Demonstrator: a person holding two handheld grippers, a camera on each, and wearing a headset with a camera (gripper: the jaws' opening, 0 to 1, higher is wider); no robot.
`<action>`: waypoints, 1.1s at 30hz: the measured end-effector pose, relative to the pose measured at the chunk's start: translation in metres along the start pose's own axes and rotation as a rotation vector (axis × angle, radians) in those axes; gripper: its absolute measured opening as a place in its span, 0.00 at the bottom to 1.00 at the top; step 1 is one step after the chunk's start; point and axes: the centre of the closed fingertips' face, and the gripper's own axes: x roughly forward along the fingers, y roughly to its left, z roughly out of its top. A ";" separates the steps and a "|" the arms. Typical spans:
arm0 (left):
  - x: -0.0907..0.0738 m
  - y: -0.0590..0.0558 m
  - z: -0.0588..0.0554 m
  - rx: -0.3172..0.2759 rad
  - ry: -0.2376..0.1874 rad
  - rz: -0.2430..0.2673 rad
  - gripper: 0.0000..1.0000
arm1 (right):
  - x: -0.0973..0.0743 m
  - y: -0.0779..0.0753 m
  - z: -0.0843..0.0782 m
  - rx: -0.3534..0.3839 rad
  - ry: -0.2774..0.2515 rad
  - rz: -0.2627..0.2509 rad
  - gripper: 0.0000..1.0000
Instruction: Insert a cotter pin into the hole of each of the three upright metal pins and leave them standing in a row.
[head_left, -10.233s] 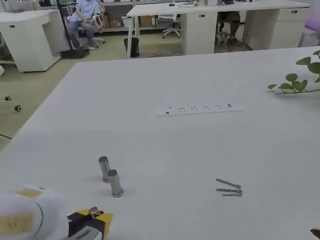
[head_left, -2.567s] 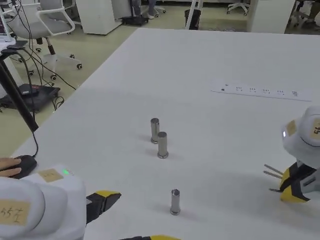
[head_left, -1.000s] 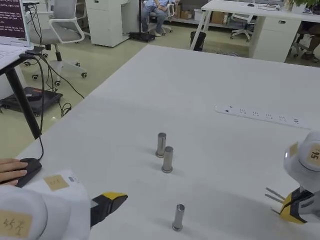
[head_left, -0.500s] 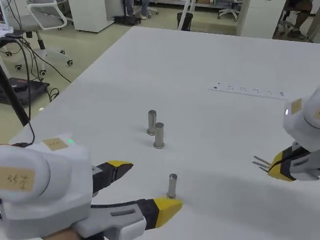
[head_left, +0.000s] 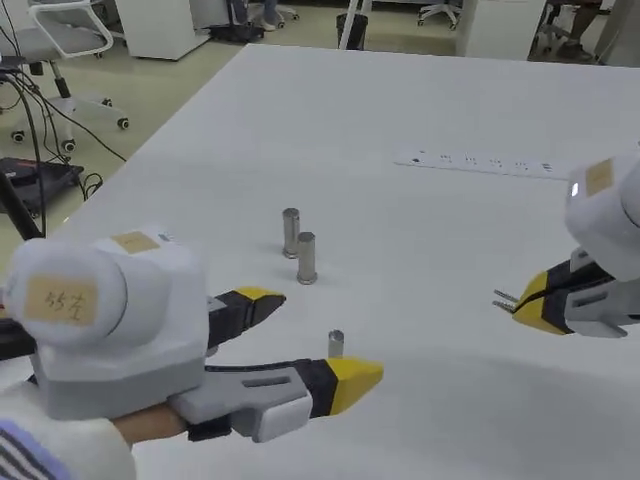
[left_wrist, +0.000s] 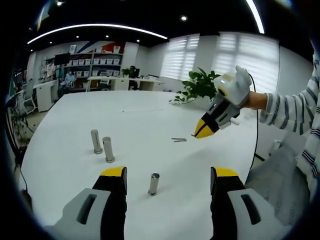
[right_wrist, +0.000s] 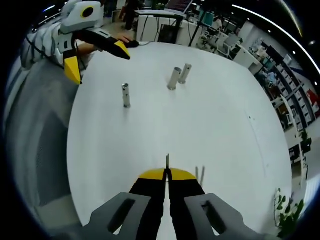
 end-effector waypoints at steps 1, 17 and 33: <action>0.001 0.000 0.001 0.003 0.001 -0.005 0.67 | -0.001 0.001 0.001 0.000 -0.005 -0.003 0.02; 0.013 0.002 0.019 -0.090 -0.048 -0.052 0.58 | -0.009 0.018 0.020 -0.013 -0.140 -0.042 0.02; 0.017 -0.002 0.027 -0.175 -0.067 -0.089 0.45 | -0.019 0.032 0.049 -0.018 -0.251 -0.082 0.02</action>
